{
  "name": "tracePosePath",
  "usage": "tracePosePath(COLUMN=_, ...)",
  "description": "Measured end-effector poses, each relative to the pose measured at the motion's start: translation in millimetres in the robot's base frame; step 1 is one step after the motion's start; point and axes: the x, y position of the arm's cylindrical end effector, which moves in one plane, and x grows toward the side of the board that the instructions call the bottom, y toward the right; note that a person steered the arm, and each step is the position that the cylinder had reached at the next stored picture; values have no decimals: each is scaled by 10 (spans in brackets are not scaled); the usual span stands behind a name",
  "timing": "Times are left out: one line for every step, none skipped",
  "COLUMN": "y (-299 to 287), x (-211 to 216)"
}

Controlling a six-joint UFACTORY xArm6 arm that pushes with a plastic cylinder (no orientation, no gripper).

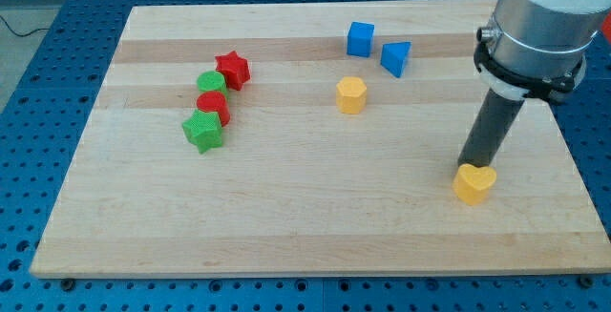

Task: Push the yellow hexagon diagonal bottom left to the blue triangle

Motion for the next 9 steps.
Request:
tracePosePath(y=71, x=184)
tracePosePath(y=171, x=298)
tracePosePath(y=252, x=322)
tracePosePath(y=312, x=39)
tracePosePath(y=-101, x=-345)
tracePosePath(y=-947, x=-334)
tracePosePath(y=-1722, x=-315)
tracePosePath(y=-2096, x=-717)
tracePosePath(y=-2098, x=-1202)
